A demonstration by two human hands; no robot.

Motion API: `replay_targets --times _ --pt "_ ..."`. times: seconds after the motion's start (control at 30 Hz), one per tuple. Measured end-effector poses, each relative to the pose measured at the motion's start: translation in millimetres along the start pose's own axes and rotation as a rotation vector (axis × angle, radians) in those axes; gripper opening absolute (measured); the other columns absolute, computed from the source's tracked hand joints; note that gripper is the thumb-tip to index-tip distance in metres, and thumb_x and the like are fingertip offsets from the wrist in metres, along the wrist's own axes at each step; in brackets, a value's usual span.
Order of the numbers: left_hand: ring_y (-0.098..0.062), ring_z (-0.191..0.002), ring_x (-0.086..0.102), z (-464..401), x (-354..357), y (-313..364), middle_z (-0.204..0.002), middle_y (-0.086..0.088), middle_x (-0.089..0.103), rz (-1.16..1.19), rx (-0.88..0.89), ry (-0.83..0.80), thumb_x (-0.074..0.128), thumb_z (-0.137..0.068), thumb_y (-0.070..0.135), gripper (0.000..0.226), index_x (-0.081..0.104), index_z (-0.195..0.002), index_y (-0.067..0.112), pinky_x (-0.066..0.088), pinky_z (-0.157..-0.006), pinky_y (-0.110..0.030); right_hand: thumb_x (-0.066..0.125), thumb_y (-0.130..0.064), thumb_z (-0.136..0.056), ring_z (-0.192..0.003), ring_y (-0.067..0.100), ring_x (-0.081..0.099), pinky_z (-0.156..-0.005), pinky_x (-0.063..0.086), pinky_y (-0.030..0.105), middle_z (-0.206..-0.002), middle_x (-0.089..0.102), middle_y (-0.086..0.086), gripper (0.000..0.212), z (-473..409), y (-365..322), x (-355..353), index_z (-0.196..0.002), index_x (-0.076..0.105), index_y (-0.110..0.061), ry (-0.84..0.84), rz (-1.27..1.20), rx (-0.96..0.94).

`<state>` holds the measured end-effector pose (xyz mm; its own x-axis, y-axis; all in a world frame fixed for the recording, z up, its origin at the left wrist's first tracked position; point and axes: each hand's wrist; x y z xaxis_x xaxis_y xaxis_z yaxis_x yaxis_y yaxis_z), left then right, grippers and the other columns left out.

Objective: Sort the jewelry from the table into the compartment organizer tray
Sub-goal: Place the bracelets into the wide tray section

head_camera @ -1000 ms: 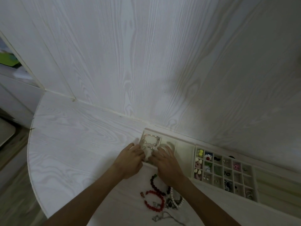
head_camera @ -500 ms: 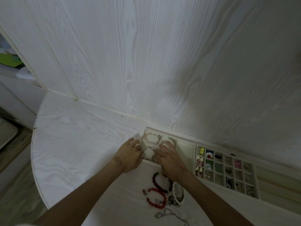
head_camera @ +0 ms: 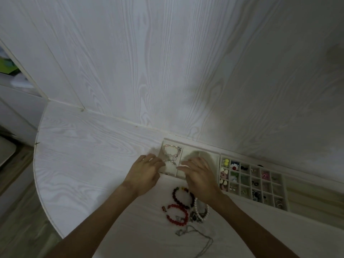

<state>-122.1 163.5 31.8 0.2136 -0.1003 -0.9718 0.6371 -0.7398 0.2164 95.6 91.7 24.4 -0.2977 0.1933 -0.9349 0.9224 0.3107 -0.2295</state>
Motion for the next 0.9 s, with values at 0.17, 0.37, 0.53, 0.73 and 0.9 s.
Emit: replay_targets --times 0.17,0.37,0.53,0.73,0.9 --pt "-0.011 -0.118 0.051 23.6 -1.9 43.4 -0.13 0.009 0.057 0.385 -0.147 -0.173 0.049 -0.094 0.017 0.034 0.059 -0.125 0.027 0.039 -0.093 -0.021 0.046 -0.025 -0.093 -0.09 0.004 0.048 -0.078 0.034 0.015 -0.093 0.065 -0.006 0.024 72.6 -4.2 -13.8 -0.098 0.069 -0.02 0.036 -0.204 0.317" --pt "-0.012 -0.122 0.049 8.2 15.1 82.9 -0.136 0.006 0.054 0.41 -0.02 -0.306 0.044 -0.096 0.012 0.037 0.058 -0.128 0.025 0.037 -0.096 -0.02 0.07 -0.03 -0.08 -0.081 0.012 0.054 -0.06 0.031 0.013 -0.085 0.062 -0.004 0.013 122.8 -18.8 -1.1 -0.084 0.064 -0.02 -0.17 -0.28 0.584" --pt "-0.025 -0.124 0.049 -6.8 42.8 92.5 -0.132 -0.004 0.057 0.3 0.212 -0.321 0.053 -0.084 0.003 0.042 0.064 -0.121 0.019 0.042 -0.103 -0.038 0.074 -0.033 -0.076 -0.076 0.017 0.054 -0.059 0.03 0.022 -0.082 0.056 -0.005 0.013 129.7 -21.1 10.6 -0.079 0.063 -0.027 -0.188 -0.181 0.567" --pt "-0.018 -0.128 0.039 -19.2 43.1 98.6 -0.139 0.001 0.047 0.257 0.232 -0.398 0.063 -0.08 0.012 0.056 0.052 -0.134 0.022 0.033 -0.105 -0.027 0.062 -0.026 -0.089 -0.082 0.007 0.051 -0.065 0.033 0.01 -0.089 0.054 -0.01 0.002 128.4 -17.4 -8.8 -0.088 0.061 -0.027 -0.177 -0.36 0.577" --pt "-0.009 -0.114 0.052 -28.7 24.1 91.2 -0.126 0.006 0.06 0.622 0.042 -0.468 0.067 -0.085 0.026 0.037 0.062 -0.122 0.023 0.044 -0.098 -0.026 0.056 -0.017 -0.093 -0.079 0.005 0.061 -0.071 0.05 0.017 -0.089 0.064 -0.004 0.008 95.8 -8.7 -56.2 -0.087 0.06 -0.02 -0.134 -0.754 0.767"
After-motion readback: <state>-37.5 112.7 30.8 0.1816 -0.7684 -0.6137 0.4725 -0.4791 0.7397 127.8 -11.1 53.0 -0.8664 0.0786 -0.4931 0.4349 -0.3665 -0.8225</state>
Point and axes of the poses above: each hand's wrist, its own z-axis away from the middle knuckle, its own x-axis out of the palm, y = z × x
